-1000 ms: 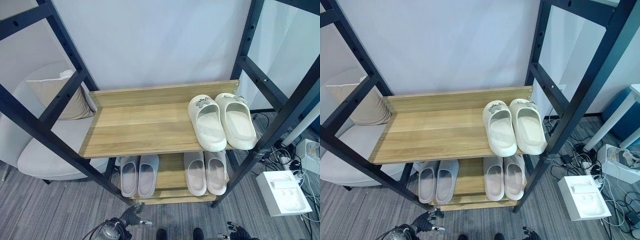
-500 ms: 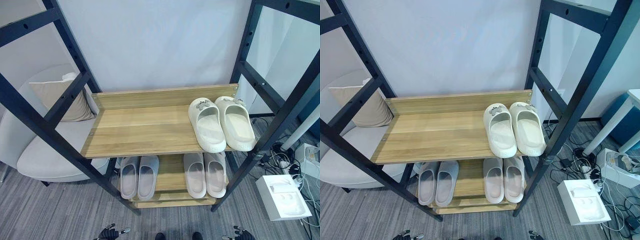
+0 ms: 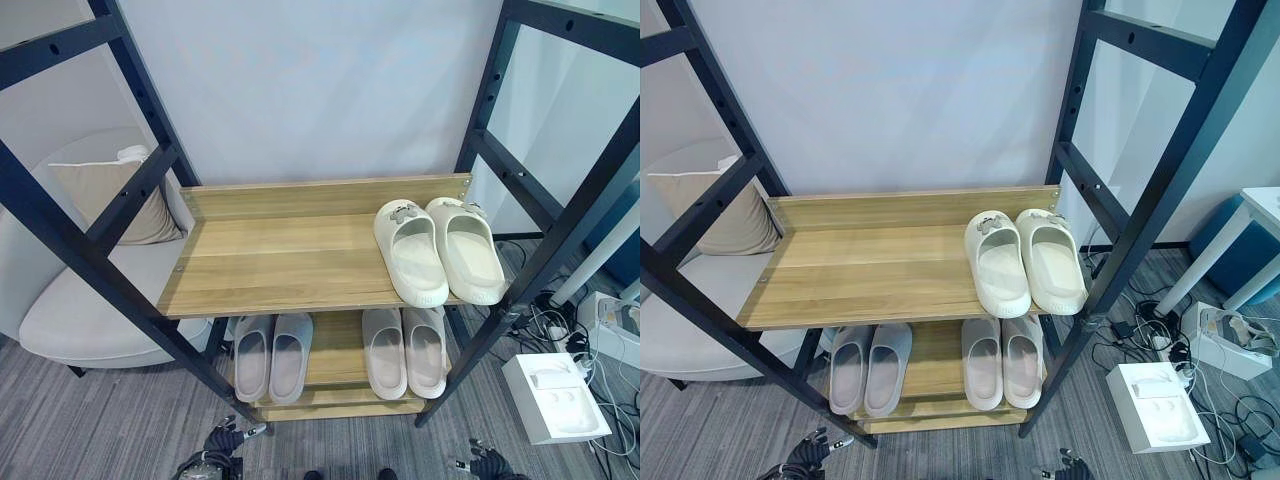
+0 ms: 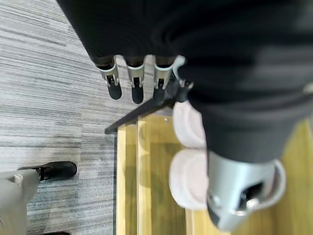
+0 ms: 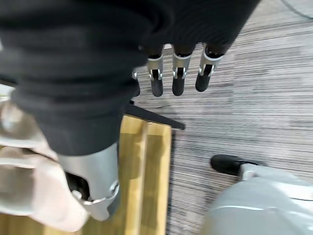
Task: Arrange the slippers neatly on the shoe rack.
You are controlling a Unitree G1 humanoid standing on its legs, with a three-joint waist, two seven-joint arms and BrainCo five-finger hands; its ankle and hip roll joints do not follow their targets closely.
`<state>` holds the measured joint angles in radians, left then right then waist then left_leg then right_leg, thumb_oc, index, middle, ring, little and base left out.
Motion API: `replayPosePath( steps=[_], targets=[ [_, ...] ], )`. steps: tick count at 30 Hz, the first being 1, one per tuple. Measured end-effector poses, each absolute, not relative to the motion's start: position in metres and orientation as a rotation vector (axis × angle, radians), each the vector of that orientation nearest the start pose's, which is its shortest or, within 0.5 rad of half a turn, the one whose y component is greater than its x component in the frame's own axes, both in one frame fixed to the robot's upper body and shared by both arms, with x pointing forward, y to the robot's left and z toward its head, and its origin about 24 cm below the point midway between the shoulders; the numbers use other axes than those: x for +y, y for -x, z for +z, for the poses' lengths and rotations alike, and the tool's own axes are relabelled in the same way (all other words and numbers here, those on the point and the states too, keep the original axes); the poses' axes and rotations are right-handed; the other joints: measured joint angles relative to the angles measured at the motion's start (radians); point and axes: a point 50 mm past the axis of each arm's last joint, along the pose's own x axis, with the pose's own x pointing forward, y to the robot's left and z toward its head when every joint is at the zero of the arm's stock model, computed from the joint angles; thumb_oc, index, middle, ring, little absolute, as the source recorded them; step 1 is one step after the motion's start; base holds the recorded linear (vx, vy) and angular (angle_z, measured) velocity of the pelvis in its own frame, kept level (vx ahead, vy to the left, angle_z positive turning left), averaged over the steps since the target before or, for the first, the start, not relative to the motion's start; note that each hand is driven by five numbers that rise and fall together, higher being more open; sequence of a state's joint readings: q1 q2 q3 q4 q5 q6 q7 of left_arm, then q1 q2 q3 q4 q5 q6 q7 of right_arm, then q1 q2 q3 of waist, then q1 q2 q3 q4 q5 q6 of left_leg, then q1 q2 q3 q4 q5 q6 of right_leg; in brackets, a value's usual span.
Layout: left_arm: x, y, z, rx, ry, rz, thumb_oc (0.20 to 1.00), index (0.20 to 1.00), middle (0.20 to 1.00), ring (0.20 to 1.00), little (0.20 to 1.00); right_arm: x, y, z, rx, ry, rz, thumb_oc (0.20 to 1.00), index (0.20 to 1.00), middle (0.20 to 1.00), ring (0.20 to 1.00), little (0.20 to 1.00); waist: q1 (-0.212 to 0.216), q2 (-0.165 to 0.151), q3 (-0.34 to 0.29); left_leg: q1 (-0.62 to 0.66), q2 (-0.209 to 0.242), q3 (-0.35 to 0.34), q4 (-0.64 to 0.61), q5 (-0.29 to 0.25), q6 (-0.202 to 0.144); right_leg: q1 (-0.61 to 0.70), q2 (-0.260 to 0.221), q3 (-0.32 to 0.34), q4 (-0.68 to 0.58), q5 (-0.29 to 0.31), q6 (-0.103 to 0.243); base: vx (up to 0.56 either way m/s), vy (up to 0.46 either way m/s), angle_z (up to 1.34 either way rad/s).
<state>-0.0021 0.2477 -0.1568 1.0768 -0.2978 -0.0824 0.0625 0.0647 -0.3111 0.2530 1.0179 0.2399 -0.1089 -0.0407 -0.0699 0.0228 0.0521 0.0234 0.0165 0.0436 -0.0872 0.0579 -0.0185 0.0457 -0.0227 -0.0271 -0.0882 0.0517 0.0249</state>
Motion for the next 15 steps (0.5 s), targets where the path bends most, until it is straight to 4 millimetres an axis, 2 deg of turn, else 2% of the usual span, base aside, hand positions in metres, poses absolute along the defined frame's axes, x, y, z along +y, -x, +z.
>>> replayPosePath(
  steps=[5, 15],
  targets=[
    [0.227, -0.131, -0.145, 0.975, -0.071, 0.198, 1.0, 1.0, 1.0, 1.0, 1.0, -0.234, -0.129, -0.135, 0.899, 0.18, -0.084, 1.0, 1.0, 1.0, 1.0, 1.0, -0.001, 0.002, 0.0, 0.002, 0.0, 0.003, 0.0, 0.0, 0.0, 0.001, 0.0, 0.002, 0.0, 0.0, 0.0, 0.0, 0.0, 0.0],
    [0.217, -0.132, -0.146, 0.968, -0.094, 0.159, 1.0, 1.0, 1.0, 1.0, 1.0, -0.233, -0.138, -0.131, 0.866, 0.142, -0.103, 1.0, 1.0, 1.0, 1.0, 1.0, 0.001, 0.005, -0.001, 0.004, 0.0, 0.005, 0.0, 0.0, 0.0, 0.003, 0.0, 0.002, 0.0, 0.0, 0.0, 0.0, 0.0, 0.0]
  ],
)
